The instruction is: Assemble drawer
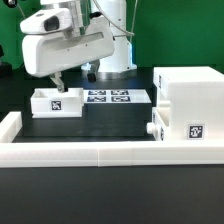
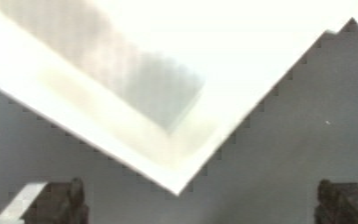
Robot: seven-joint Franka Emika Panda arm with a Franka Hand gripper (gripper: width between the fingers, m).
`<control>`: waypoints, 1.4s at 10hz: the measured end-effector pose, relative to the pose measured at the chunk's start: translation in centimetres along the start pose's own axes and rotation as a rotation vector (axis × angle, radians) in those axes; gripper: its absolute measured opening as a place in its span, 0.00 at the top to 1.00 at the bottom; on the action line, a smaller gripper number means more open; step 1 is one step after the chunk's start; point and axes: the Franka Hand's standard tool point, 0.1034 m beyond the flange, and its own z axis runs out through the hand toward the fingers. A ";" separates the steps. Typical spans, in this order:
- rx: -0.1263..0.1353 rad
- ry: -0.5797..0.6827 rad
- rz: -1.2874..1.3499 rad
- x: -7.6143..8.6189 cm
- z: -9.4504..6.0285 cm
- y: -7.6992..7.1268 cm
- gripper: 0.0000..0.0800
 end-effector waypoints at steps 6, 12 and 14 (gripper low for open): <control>0.001 0.003 0.362 -0.4 0.3 -0.5 0.19; -0.038 0.015 0.552 -1.4 4.2 -2.0 0.19; -0.050 0.025 0.546 -1.4 5.1 -2.1 0.19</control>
Offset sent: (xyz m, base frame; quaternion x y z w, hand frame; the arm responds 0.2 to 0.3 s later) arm 0.0000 0.0000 0.0000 0.0000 0.0000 0.1296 0.9916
